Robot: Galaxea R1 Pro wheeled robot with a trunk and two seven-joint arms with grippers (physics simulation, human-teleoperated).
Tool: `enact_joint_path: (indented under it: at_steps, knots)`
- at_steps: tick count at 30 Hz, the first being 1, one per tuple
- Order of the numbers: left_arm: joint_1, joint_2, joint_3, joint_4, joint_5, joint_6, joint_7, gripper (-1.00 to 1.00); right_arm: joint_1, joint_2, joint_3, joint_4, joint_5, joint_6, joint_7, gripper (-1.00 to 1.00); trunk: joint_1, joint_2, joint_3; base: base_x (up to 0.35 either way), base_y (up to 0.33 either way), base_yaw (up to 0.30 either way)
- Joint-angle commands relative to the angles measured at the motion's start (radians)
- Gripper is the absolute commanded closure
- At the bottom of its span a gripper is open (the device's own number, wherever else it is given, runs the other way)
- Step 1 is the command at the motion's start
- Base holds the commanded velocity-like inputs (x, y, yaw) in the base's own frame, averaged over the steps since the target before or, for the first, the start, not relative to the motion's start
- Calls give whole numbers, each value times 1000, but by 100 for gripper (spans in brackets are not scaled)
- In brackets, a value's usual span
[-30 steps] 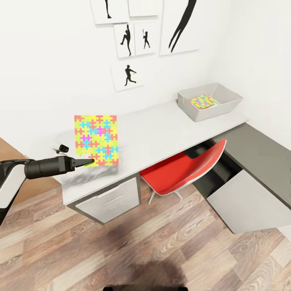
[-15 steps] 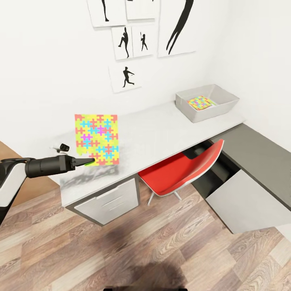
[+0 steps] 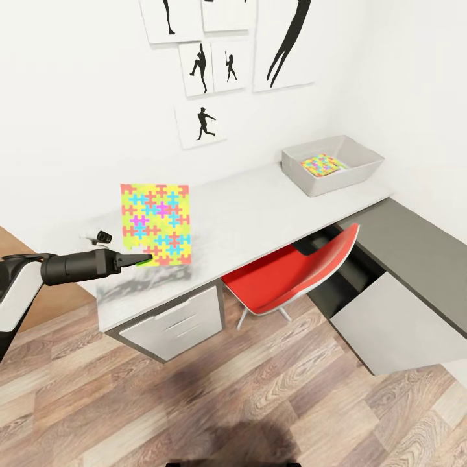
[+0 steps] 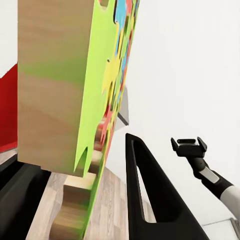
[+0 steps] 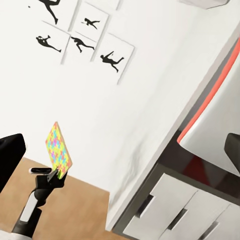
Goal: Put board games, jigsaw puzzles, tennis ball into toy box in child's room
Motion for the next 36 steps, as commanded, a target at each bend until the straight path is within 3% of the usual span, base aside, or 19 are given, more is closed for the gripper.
enact_joint_path:
  at_steps: [1,12,19,36]
  knots:
    - [-1,0,-3,1,0,3,-3,100,1,1,1,-2,-4,10,1,-100,1,-2,-1,0,0,-46]
    - [-2,0,-23,0,-5,3,-3,100,1,5,0,-1,-4,3,1,-100,1,-2,13,99,-11,-98]
    - [-2,1,-24,0,-5,3,-3,100,1,7,-1,0,-4,1,1,-100,1,-2,24,204,-205,-85]
    - [-2,1,-24,-2,-5,3,-3,100,1,9,-1,0,-4,-1,1,-100,1,-2,51,15,-68,-69]
